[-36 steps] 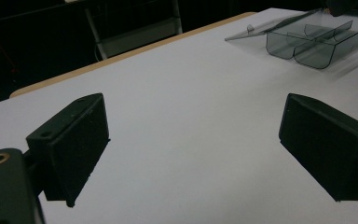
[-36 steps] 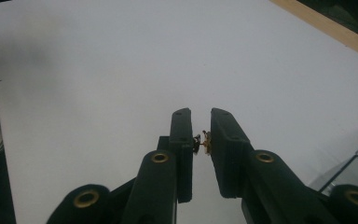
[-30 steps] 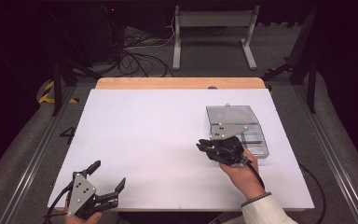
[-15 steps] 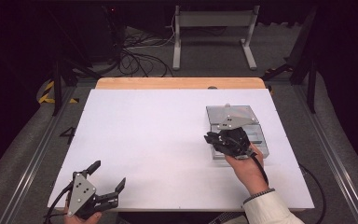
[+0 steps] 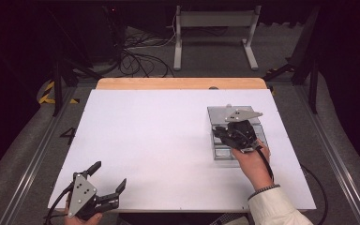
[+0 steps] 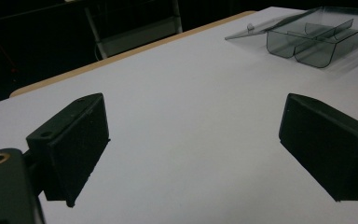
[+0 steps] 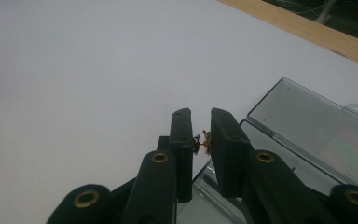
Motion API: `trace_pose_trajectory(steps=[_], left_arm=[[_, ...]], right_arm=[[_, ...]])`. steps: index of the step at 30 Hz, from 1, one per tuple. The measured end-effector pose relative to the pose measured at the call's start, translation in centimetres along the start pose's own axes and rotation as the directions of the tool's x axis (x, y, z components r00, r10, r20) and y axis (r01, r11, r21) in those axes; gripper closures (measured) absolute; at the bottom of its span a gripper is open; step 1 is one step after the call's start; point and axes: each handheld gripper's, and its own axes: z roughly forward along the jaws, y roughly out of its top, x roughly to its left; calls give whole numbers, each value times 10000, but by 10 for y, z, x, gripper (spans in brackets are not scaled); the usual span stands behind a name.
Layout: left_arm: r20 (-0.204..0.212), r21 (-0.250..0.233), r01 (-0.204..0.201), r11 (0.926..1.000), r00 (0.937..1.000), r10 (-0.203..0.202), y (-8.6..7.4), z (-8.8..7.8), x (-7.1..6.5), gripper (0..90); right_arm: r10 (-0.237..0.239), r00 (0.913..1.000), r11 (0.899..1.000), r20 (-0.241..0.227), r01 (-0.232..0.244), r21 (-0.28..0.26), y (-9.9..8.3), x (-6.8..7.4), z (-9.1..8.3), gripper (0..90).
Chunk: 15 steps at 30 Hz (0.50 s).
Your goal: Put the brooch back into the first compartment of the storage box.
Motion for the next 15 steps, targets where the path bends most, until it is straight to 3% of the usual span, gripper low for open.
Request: trace_pose_trajectory(steps=[8,15], left_arm=[[12,9,10,10000,10000,-10,0,0,0,88],[27,30,21,10000,10000,-21,0,0,0,88]], right_arm=[[551,9980,9981,318,-559,251,-2,-15,8,797],[703,9954,9969,651,-724,303,-3,-23,14,797]])
